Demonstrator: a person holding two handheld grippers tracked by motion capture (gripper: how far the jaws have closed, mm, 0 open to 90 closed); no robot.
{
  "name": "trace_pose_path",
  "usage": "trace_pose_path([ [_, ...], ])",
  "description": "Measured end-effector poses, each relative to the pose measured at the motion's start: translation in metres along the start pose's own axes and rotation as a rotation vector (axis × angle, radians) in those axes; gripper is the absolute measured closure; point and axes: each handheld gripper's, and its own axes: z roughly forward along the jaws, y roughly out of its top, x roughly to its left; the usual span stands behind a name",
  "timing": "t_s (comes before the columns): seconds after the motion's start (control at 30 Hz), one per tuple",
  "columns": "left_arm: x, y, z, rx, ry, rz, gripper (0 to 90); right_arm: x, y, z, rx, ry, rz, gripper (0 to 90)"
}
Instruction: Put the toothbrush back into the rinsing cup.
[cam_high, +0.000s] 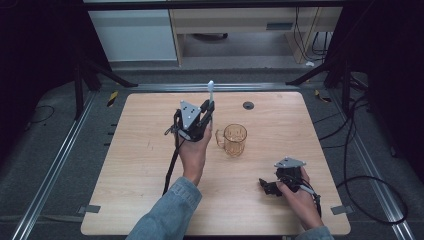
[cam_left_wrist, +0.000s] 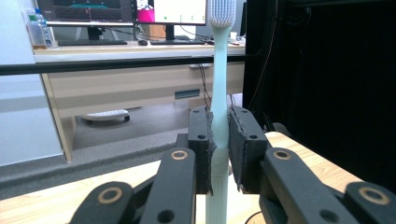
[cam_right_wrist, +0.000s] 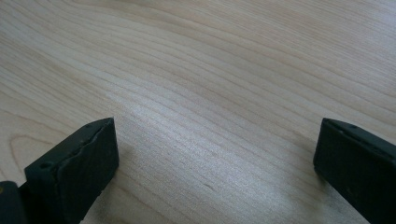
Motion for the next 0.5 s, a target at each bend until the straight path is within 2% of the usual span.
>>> trace_pose_path([
  [0.23, -0.0026, -0.0018, 0.0030, -0.013, -0.004, 0.013, 78.8, -0.0005, -0.0002, 0.0002, -0.002, -0.002, -0.008, 0.4],
  [0.5, -0.0001, -0.0066, 0.0058, -0.040, -0.006, -0.011, 78.8, -0.0005, -0.0002, 0.0002, -0.002, -0.002, -0.008, 0.4],
])
